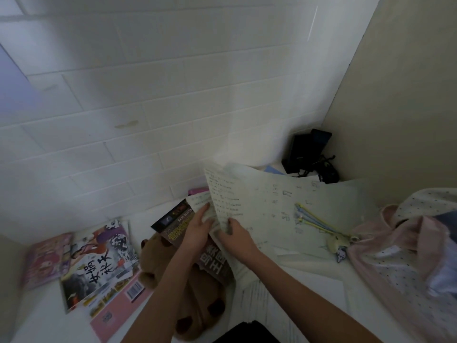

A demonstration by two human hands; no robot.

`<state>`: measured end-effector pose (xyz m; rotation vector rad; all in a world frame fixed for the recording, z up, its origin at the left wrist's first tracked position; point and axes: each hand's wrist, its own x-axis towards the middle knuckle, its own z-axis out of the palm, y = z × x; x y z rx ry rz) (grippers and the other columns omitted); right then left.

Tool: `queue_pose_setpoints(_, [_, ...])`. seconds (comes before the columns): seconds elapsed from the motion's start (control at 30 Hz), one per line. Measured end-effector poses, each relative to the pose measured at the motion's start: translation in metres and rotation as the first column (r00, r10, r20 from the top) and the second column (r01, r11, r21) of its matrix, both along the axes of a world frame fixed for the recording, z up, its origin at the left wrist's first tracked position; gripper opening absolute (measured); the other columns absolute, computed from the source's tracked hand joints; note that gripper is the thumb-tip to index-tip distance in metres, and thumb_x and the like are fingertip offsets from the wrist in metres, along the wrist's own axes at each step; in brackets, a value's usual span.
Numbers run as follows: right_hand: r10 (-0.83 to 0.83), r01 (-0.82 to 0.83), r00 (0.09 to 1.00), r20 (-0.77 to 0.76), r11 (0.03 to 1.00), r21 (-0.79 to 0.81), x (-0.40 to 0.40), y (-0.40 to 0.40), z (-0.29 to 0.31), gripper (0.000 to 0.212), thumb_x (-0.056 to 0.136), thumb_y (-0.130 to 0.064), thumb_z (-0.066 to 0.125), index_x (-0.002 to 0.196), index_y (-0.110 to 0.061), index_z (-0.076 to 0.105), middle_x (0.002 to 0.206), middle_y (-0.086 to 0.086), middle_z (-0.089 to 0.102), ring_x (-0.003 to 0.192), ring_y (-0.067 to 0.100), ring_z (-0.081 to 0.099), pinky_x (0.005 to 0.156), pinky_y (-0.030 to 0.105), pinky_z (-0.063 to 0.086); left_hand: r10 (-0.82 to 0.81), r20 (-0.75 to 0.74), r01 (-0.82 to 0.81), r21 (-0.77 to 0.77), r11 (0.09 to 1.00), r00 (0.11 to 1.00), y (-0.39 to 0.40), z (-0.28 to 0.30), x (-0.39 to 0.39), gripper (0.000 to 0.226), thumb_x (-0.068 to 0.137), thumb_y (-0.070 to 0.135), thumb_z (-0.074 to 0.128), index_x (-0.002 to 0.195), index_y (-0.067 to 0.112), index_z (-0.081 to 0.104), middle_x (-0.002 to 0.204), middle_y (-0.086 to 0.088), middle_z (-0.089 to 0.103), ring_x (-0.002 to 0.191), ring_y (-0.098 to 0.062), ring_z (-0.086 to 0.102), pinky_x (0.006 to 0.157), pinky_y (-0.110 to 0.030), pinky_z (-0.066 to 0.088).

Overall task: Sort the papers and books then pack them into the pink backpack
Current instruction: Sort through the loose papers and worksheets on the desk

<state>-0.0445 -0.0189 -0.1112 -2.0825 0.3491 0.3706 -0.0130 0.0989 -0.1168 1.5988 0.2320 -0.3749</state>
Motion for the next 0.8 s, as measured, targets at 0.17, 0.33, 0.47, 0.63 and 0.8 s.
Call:
queue_pose_setpoints(0.17, [-0.118,0.116,0.914,0.388,0.993,0.029,0.0,-0.008,0.028,0.021,0.098,-0.008,0.04,0.093,-0.013,0.061,0.082,-0.009,0.055,0.077,0.008,0.05,0.074,0.021,0.038,0.271,0.0,-0.27,0.062,0.961,0.963,0.013,0.001,0.004,0.027,0.094,0.005,0.051,0.118,0.008,0.061,0.123,-0.013,0.061,0.096,-0.021,0.064,0.08,-0.027,0.053])
queue_pose_setpoints(0.33, [-0.259,0.053,0.955,0.144,0.627,0.777,0.019,-0.041,0.051,0.023,0.093,-0.026,0.055,0.114,-0.025,0.066,0.109,0.0,0.072,0.096,0.016,0.069,0.078,0.035,0.057,0.332,-0.18,-0.356,-0.117,0.927,0.926,0.034,0.007,0.005,0.037,0.094,0.044,0.047,0.112,0.015,0.062,0.11,-0.008,0.067,0.09,-0.024,0.067,0.079,-0.04,0.055])
queue_pose_setpoints(0.47, [-0.179,0.168,0.984,-0.012,0.9,0.403,0.02,-0.064,0.021,0.029,0.099,-0.029,0.045,0.124,-0.019,0.056,0.122,0.005,0.063,0.097,0.019,0.063,0.079,0.033,0.052,0.214,-0.371,-0.396,-0.537,0.744,0.904,0.043,0.007,0.016,0.075,0.083,0.075,0.033,0.116,0.014,0.062,0.104,-0.012,0.068,0.09,-0.032,0.064,0.079,-0.046,0.05])
queue_pose_setpoints(0.63, [-0.048,0.044,0.995,-0.082,0.998,-0.042,0.008,-0.076,-0.031,0.04,0.095,-0.021,0.048,0.134,-0.018,0.038,0.12,0.012,0.055,0.1,0.025,0.056,0.076,0.026,0.04,0.152,-0.264,-0.245,-0.369,0.897,0.953,0.041,0.003,0.023,0.049,0.091,0.047,0.052,0.122,0.009,0.059,0.112,-0.014,0.063,0.103,-0.034,0.06,0.089,-0.046,0.048])
queue_pose_setpoints(0.8, [0.154,-0.128,0.985,0.084,0.959,-0.253,0.004,-0.086,-0.045,0.053,0.092,-0.001,0.043,0.143,-0.017,0.038,0.142,0.015,0.037,0.122,0.027,0.043,0.1,0.028,0.036,0.438,0.0,-0.435,0.115,0.893,0.899,0.053,0.001,0.021,0.06,0.084,-0.002,0.056,0.139,0.016,0.039,0.106,-0.004,0.058,0.092,-0.023,0.059,0.079,-0.035,0.049])
